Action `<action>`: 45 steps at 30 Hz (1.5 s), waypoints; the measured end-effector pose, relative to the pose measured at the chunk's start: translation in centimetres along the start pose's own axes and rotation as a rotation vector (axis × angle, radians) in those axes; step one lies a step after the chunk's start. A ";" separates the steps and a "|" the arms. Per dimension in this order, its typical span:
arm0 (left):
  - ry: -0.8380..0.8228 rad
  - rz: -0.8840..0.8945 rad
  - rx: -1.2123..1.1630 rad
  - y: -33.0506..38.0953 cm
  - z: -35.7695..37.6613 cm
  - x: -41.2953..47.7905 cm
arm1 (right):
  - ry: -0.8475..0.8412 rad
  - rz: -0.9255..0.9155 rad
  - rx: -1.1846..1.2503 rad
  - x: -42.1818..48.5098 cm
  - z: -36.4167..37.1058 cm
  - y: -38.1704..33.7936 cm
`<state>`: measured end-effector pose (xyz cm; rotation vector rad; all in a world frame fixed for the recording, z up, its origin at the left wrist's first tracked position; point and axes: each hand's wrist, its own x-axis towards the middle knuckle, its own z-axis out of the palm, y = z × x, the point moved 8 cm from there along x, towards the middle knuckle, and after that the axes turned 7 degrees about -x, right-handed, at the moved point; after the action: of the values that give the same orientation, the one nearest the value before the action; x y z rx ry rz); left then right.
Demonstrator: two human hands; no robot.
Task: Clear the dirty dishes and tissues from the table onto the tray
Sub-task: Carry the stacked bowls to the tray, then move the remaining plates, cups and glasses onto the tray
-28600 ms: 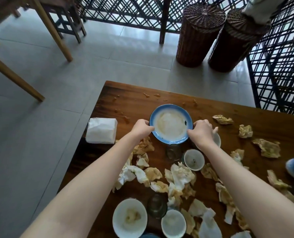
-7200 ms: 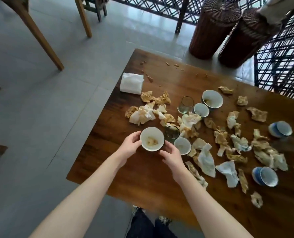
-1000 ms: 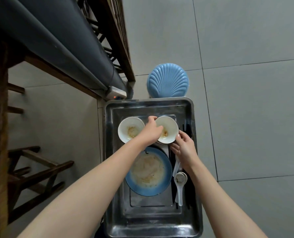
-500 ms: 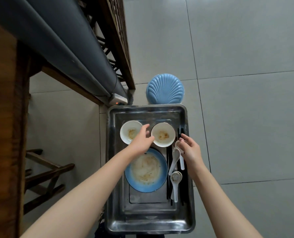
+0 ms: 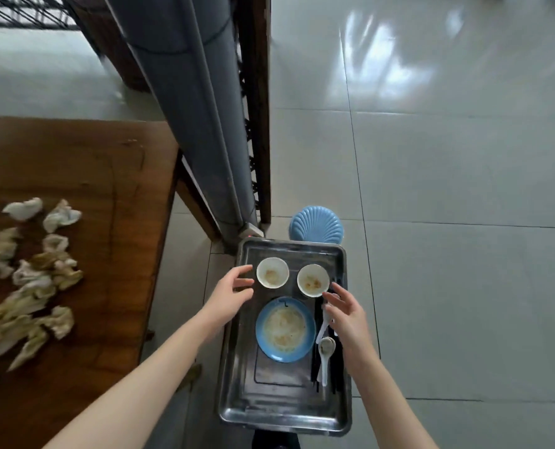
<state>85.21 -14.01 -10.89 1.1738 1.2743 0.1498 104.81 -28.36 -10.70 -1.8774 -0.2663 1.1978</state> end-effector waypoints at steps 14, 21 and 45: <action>0.231 0.100 -0.253 -8.5 -20.8 -21.5 | -0.195 -0.146 -0.085 -19.7 17.7 -2.4; 0.376 0.045 -0.382 -15.1 -30.4 -30.8 | -0.306 -0.234 -0.188 -28.1 28.4 -1.3; 0.598 0.002 -0.459 -23.5 -51.4 -35.4 | -0.389 -0.285 -0.346 -27.4 52.3 -1.5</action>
<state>20.15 -17.78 3.08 0.7485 1.6408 0.7994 48.28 -14.47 -0.62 -1.7953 -0.9744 1.3716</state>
